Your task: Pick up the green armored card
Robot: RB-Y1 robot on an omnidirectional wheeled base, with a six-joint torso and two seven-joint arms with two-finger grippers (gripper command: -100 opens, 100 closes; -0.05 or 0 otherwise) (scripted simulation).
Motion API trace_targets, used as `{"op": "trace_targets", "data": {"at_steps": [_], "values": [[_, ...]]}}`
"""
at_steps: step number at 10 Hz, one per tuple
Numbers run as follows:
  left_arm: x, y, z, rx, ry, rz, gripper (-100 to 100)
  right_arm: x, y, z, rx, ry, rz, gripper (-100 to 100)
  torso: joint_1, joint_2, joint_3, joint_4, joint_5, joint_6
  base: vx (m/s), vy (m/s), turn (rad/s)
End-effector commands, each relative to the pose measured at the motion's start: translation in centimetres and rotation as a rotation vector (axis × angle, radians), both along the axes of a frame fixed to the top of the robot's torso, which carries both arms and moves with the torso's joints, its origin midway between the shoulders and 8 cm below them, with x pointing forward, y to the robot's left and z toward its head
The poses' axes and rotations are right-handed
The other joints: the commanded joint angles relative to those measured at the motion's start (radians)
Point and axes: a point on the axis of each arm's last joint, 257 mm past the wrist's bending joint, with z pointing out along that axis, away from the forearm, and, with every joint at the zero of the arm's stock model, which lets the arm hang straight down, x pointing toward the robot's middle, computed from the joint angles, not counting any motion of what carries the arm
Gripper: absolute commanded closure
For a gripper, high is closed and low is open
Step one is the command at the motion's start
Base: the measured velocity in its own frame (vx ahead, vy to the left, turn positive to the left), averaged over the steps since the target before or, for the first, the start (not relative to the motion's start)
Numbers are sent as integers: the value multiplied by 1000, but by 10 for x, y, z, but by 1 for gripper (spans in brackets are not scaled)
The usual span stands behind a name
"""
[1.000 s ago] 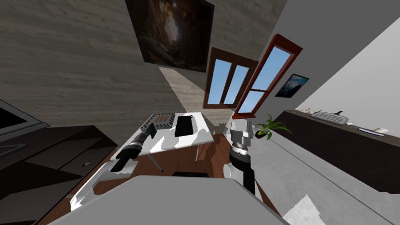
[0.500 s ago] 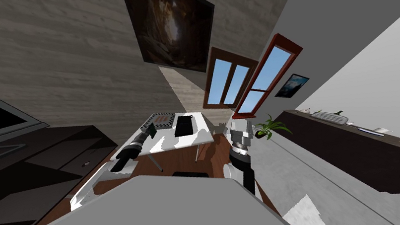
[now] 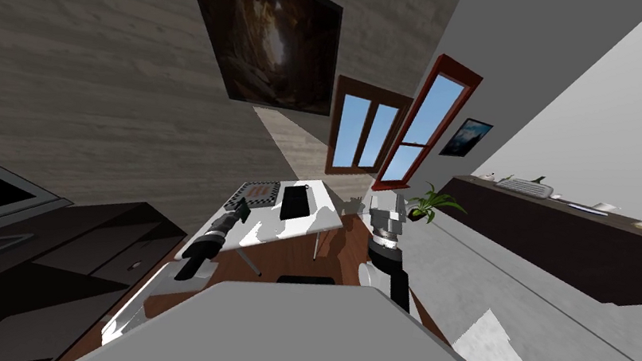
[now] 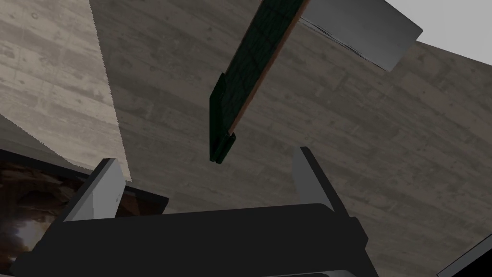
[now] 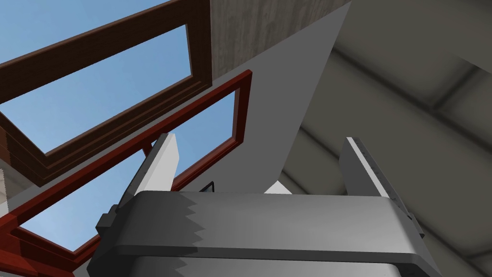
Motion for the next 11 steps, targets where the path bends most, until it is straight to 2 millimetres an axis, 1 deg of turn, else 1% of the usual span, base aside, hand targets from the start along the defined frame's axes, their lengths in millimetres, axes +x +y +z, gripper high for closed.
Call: {"op": "trace_targets", "data": {"at_steps": [1,11], "values": [[-3,1,-3,65,25,-6,-100,0,0,0,0,0,0,0,0,0,0,0,0,0,1,3,-18],[-19,7,-20,442,171,-56,-100,0,0,0,0,0,0,0,0,0,0,0,0,0,1,3,-17]]}}
